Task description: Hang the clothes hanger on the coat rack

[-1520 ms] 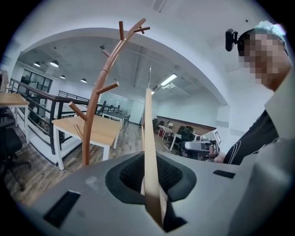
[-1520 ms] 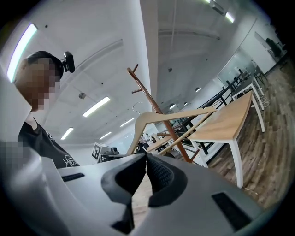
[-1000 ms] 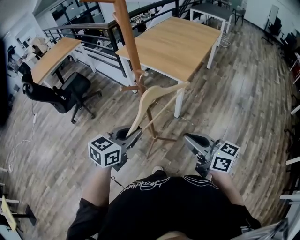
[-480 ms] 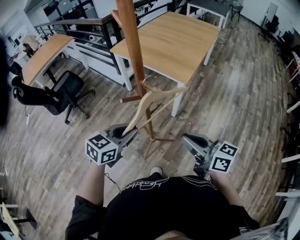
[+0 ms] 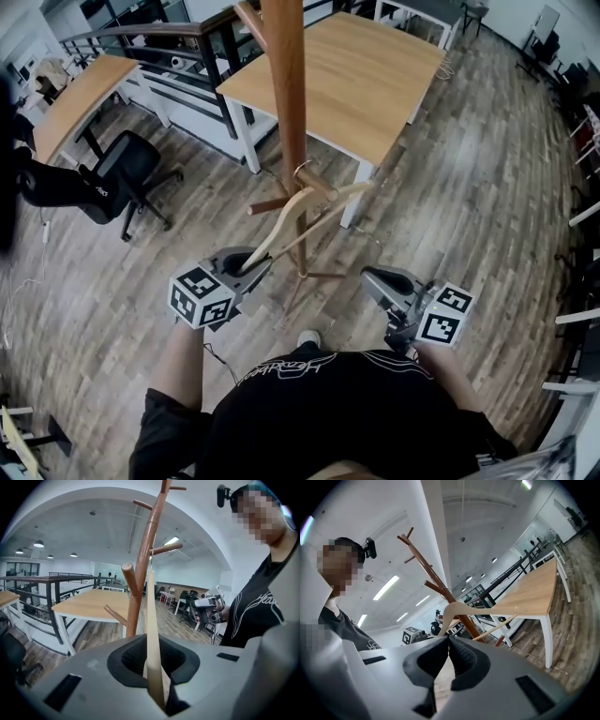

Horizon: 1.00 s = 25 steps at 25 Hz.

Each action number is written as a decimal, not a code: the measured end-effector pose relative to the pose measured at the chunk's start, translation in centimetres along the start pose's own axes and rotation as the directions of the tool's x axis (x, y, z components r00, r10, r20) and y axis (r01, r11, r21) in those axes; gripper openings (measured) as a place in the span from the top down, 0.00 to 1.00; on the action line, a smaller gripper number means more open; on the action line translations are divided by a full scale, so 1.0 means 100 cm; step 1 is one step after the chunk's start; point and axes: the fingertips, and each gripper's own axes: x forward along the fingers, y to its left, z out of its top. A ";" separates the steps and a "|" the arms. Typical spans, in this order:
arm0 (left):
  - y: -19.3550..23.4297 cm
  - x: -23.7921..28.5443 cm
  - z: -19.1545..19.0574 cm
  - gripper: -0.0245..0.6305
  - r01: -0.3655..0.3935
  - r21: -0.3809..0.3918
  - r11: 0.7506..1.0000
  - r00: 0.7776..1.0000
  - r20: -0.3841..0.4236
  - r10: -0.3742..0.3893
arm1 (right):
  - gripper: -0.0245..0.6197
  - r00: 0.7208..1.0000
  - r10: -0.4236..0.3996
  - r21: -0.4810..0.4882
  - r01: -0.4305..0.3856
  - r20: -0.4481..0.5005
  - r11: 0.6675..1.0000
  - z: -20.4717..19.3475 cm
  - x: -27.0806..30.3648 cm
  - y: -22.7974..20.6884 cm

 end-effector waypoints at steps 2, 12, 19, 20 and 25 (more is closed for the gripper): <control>0.003 0.000 -0.002 0.93 0.016 0.012 1.000 1.000 0.002 -0.016 | 0.90 1.000 -0.004 0.004 0.004 -0.005 1.000 -0.001 0.006 -0.003; 0.022 -0.002 -0.002 0.90 0.021 0.126 0.992 0.999 0.025 -0.024 | 0.90 0.999 -0.018 0.006 0.018 -0.027 1.000 0.003 0.033 -0.012; 0.035 -0.020 0.002 0.69 -0.067 0.177 0.982 0.995 0.084 0.052 | 0.90 0.998 0.005 -0.003 -0.005 -0.060 1.000 -0.003 0.052 -0.007; 0.039 -0.026 0.003 0.66 -0.093 0.177 0.980 0.993 0.093 0.078 | 0.90 0.998 0.014 -0.006 -0.014 -0.067 1.000 -0.003 0.056 -0.005; 0.042 -0.074 0.020 0.63 -0.200 0.171 0.965 0.970 0.174 0.170 | 0.90 0.994 0.057 -0.026 -0.059 -0.091 0.998 -0.002 0.075 0.006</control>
